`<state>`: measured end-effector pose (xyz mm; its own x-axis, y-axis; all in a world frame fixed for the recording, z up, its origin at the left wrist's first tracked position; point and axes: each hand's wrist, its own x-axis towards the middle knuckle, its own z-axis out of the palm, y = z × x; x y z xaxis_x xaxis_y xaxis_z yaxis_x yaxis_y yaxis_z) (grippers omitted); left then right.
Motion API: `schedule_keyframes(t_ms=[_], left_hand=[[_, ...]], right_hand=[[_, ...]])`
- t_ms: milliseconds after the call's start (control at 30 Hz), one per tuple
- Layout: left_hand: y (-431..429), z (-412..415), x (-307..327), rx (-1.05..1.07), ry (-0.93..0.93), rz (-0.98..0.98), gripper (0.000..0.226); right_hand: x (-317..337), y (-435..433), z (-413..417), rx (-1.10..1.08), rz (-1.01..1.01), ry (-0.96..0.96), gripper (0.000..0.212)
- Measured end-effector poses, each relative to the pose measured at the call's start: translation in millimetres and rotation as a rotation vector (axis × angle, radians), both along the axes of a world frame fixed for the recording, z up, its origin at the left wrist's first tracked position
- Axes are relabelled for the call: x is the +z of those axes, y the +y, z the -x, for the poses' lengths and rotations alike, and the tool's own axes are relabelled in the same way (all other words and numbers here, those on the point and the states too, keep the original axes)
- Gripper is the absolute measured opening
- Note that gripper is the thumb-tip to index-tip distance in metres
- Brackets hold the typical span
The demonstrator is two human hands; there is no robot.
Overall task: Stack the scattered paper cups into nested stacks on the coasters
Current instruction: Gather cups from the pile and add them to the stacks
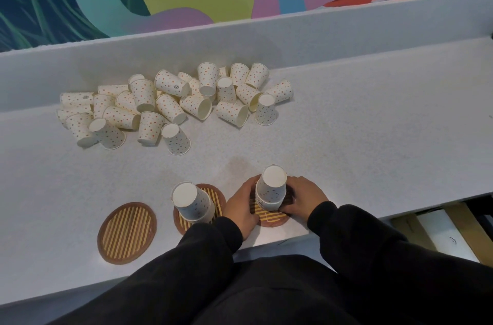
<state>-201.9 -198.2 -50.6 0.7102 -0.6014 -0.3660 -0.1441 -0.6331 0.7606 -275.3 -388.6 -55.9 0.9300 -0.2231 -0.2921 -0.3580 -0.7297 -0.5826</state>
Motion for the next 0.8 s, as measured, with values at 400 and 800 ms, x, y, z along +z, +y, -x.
schedule_keyframes(t_ms=[400, 800], left_hand=[[32, 8, 114, 0.060, -0.290, 0.307, 0.072], [140, -184, 150, 0.511, -0.298, 0.303, 0.028]], right_hand=[[45, -36, -5, -0.040, -0.037, -0.147, 0.061], [180, -3, -170, 0.102, -0.281, -0.152, 0.032]])
